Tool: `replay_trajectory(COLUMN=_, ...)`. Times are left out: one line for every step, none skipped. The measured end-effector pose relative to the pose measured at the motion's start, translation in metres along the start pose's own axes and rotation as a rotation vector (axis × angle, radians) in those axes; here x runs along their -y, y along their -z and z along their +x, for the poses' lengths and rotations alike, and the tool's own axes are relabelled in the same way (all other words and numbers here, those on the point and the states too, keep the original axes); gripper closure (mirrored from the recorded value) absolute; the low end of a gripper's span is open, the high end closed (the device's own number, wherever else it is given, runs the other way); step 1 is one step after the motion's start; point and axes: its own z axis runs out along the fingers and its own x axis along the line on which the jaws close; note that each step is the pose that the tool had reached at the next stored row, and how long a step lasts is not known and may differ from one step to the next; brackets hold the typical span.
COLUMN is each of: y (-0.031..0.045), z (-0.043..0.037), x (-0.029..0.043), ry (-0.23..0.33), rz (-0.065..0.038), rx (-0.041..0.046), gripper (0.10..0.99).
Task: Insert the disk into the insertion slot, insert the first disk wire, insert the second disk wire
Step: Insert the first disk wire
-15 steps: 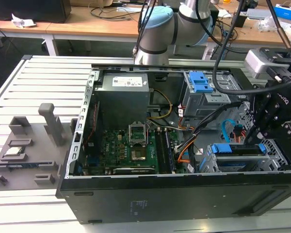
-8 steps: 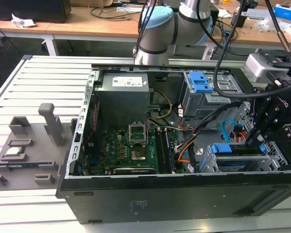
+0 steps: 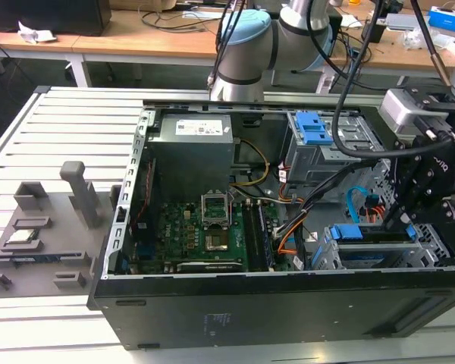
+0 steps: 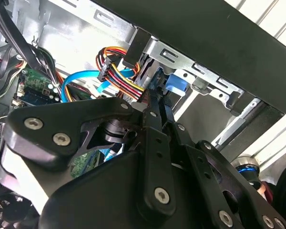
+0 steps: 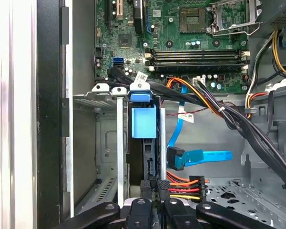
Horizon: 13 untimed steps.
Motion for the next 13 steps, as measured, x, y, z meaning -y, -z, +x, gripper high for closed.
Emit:
replay_trajectory(y=-0.0002, z=0.0000, x=0.0000, ry=0.000, rz=0.000, rx=-0.0002, gripper=0.914)
replay_trajectory(y=0.0000, z=0.0000, x=0.0000, ry=0.000, rz=0.000, rx=-0.0012, gripper=0.847)
replay_trajectory(y=0.0002, z=0.0000, x=0.0000, ry=0.000, rz=0.000, rx=-0.0015, gripper=0.847)
replay_trajectory(y=0.0012, z=0.0000, x=-0.0001, ry=0.000, rz=0.000, rx=-0.0014, gripper=0.847)
replay_trajectory(y=0.0083, z=0.0004, x=-0.0004, ry=0.000, rz=0.000, rx=-0.0015, gripper=0.847)
replay_trajectory(y=0.0166, z=0.0001, x=-0.0008, ry=0.000, rz=0.000, rx=-0.0014, gripper=0.847)
replay_trajectory(y=0.0221, z=-0.0006, x=-0.0010, ry=0.000, rz=0.000, rx=-0.0014, gripper=0.847)
replay_trajectory(y=0.0257, z=-0.0014, x=-0.0011, ry=0.000, rz=0.000, rx=-0.0014, gripper=0.847)
replay_trajectory(y=0.0283, z=-0.0023, x=-0.0013, ry=0.000, rz=0.000, rx=-0.0014, gripper=0.847)
replay_trajectory(y=0.0327, z=-0.0040, x=-0.0015, ry=0.000, rz=0.000, rx=-0.0014, gripper=0.859)
replay_trajectory(y=0.0354, z=-0.0048, x=-0.0016, ry=0.000, rz=0.000, rx=-0.0014, gripper=0.859)
replay_trajectory(y=0.0387, z=-0.0060, x=-0.0018, ry=0.000, rz=0.000, rx=-0.0014, gripper=0.929)
replay_trajectory(y=0.0417, z=-0.0071, x=-0.0020, ry=0.000, rz=0.000, rx=-0.0013, gripper=0.980)
